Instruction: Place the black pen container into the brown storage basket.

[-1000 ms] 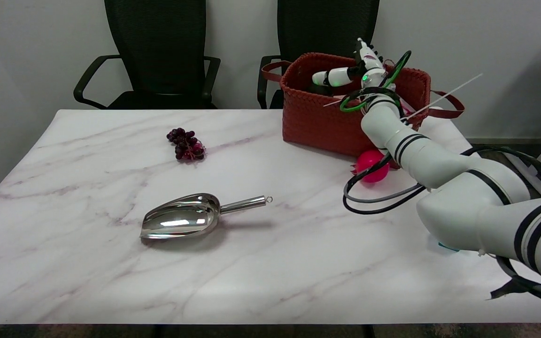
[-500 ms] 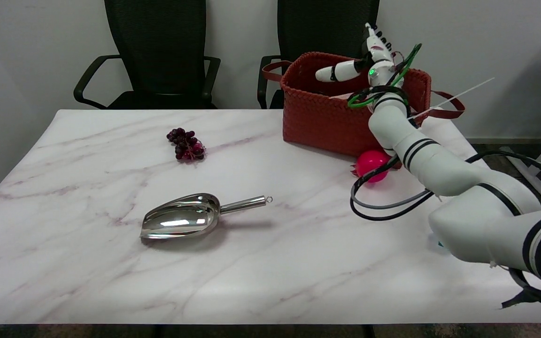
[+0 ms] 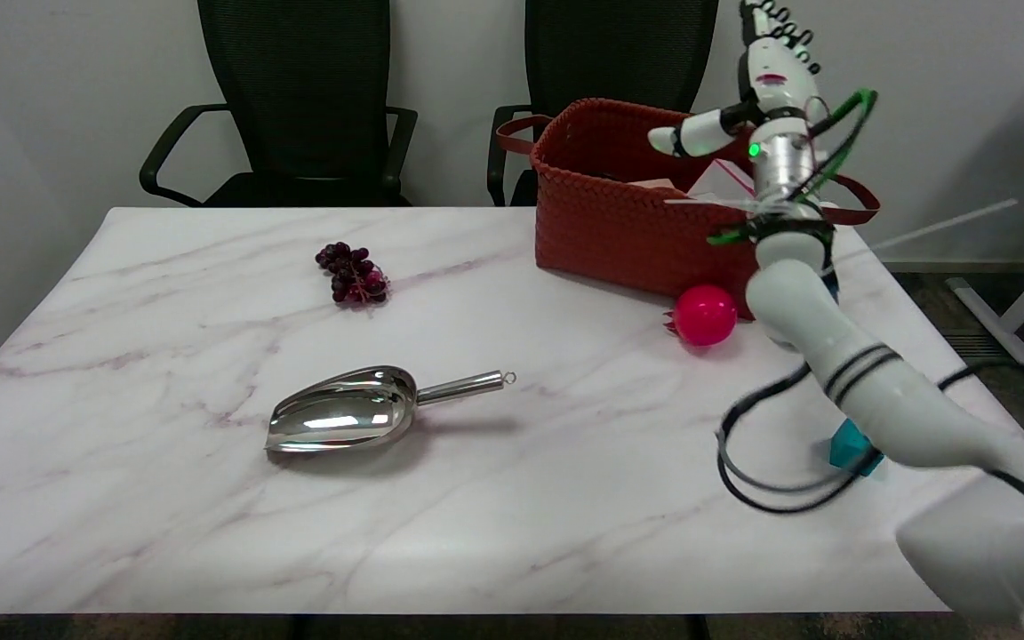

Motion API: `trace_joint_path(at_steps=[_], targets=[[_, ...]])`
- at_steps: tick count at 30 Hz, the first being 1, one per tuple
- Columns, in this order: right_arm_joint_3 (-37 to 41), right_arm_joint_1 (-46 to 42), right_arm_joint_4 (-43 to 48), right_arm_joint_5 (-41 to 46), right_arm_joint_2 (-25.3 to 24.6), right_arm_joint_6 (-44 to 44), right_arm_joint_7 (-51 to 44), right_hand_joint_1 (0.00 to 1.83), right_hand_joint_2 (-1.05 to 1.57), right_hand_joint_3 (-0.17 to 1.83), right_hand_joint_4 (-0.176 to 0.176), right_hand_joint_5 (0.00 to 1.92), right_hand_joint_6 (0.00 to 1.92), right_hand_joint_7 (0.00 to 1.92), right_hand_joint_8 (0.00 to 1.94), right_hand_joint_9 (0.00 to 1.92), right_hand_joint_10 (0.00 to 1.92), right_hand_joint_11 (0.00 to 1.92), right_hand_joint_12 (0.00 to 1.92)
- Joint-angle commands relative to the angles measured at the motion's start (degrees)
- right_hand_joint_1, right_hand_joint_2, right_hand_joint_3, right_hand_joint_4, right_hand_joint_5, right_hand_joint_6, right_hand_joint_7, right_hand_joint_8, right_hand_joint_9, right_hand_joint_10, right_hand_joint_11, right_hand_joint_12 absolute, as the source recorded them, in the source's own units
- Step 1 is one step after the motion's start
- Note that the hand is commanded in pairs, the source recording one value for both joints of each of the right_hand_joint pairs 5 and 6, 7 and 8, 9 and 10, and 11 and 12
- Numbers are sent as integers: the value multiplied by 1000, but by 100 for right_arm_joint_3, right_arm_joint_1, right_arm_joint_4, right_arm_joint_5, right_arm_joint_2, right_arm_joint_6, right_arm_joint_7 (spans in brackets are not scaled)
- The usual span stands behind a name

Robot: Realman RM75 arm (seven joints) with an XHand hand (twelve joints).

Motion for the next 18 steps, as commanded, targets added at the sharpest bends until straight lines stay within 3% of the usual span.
trace_joint_path(at_steps=[1,9,18], targets=[[1018,-3797,3939,-1006,380,2447,-1507,1212,144,641,0,82,82,52,52,137,137,4,4],[313,-4536,4037,-1875,161,3372,-2160,1247,128,738,0,73,73,60,60,161,161,54,54],[-387,-5192,3511,-1940,-88,4977,-2481,1272,157,868,0,54,54,113,113,165,165,95,95]])
